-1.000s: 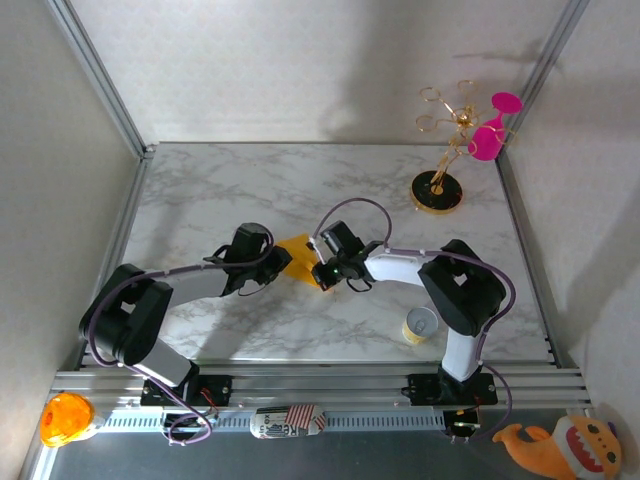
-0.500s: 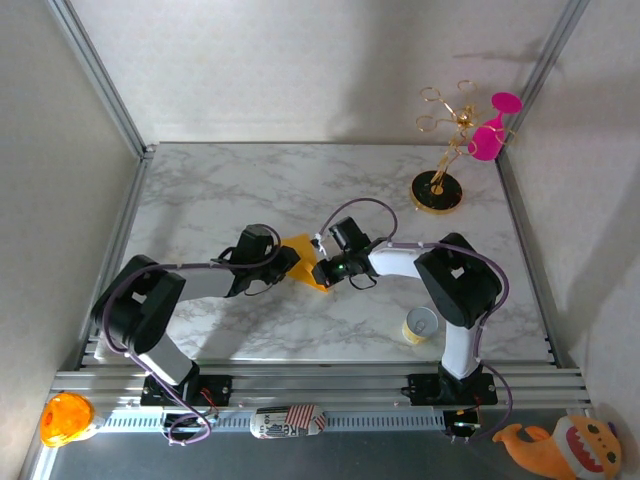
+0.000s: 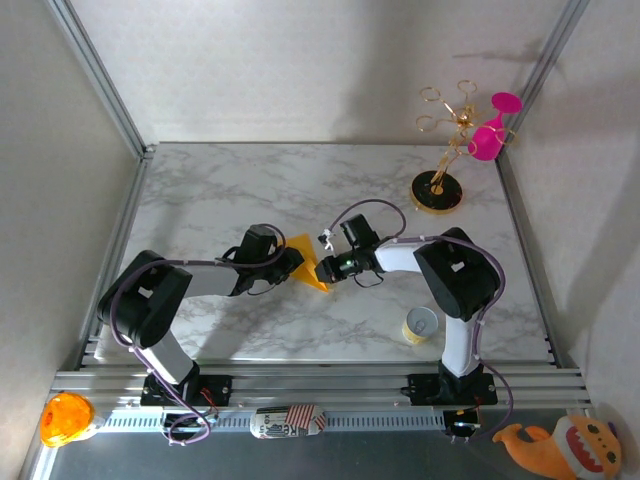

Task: Fold a paper plane with a square sheet of paper (pick it up from the middle)
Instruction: Fourth fold the wing at the center of the table.

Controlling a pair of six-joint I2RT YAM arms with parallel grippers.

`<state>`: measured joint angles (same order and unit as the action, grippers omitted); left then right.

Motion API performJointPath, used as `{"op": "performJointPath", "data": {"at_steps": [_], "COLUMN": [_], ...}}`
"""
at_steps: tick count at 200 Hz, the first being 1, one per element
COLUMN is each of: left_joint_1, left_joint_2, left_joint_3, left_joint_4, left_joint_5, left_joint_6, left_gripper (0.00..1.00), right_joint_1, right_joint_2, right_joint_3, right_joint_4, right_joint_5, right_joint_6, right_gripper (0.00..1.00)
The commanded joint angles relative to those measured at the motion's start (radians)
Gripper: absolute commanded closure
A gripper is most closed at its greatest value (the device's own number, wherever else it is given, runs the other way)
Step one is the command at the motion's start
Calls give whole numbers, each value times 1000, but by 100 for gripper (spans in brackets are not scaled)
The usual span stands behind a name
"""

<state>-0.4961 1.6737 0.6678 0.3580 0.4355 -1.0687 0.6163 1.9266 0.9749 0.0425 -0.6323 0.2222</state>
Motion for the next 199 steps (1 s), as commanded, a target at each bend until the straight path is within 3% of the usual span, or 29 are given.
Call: {"op": "performJointPath", "data": {"at_steps": [1, 99, 150, 199], "left_joint_1": [-9, -9, -8, -9], "left_joint_2": [18, 86, 110, 121], "left_joint_3": [22, 14, 23, 38], "left_joint_4": [51, 207, 193, 153], "left_joint_5": [20, 74, 76, 54], "left_joint_6": [26, 9, 9, 4], "left_gripper": [78, 87, 88, 89], "right_joint_1": [-23, -59, -58, -59], "right_joint_2": [36, 63, 74, 81], "right_joint_3": [-34, -40, -38, -36], "right_joint_4": [-30, -10, -19, -31], "right_joint_5": [-42, -119, -115, -99], "right_joint_6": [22, 61, 64, 64], "right_gripper": [91, 90, 83, 86]}}
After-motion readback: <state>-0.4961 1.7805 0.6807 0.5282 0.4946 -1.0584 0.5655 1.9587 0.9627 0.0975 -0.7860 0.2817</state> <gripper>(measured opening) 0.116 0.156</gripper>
